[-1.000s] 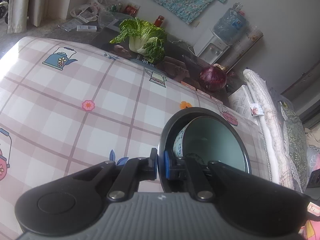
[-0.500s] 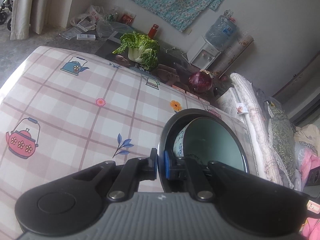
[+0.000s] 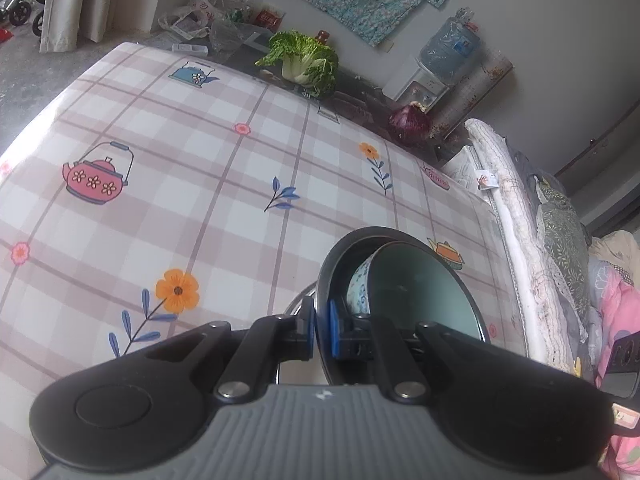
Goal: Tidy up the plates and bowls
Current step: 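Lift and carry the steel bowl with the green bowl using both tools, then lower the steel bowl onto the white plate and open both tools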
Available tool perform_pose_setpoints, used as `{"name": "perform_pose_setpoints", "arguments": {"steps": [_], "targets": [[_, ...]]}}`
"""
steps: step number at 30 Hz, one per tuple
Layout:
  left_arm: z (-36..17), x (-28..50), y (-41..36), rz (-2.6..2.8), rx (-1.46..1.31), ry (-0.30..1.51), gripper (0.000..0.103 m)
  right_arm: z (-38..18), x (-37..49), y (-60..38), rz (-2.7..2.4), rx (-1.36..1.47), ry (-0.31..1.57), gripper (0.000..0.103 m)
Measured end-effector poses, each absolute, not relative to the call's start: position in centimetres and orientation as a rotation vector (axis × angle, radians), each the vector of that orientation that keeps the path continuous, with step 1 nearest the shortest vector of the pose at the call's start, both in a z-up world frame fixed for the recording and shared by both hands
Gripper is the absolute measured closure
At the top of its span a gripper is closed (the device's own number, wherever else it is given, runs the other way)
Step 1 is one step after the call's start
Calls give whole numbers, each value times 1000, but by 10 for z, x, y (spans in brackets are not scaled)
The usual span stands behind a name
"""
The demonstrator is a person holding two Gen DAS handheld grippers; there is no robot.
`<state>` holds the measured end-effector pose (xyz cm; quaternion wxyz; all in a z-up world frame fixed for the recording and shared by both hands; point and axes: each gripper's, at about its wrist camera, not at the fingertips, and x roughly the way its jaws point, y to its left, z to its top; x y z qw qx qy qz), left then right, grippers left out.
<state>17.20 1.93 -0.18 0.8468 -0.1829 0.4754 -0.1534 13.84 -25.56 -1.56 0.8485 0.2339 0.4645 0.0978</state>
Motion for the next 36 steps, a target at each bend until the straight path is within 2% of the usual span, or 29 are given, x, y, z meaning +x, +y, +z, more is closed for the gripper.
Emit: {"name": "perform_pose_setpoints", "arguments": {"steps": [16, 30, 33, 36], "targets": [[-32, 158, 21, -331, -386, 1060, 96, -36, 118, -250, 180, 441, 1013, 88], [-32, 148, 18, -347, -328, 1004, 94, -46, 117, -250, 158, 427, 1003, 85], [-23, 142, 17, -328, -276, 944, 81, -46, 116, -251, 157, 428, 999, 84], [-13, 134, 21, -318, -262, 868, 61, -39, 112, -252, 141, 404, 974, 78]]}}
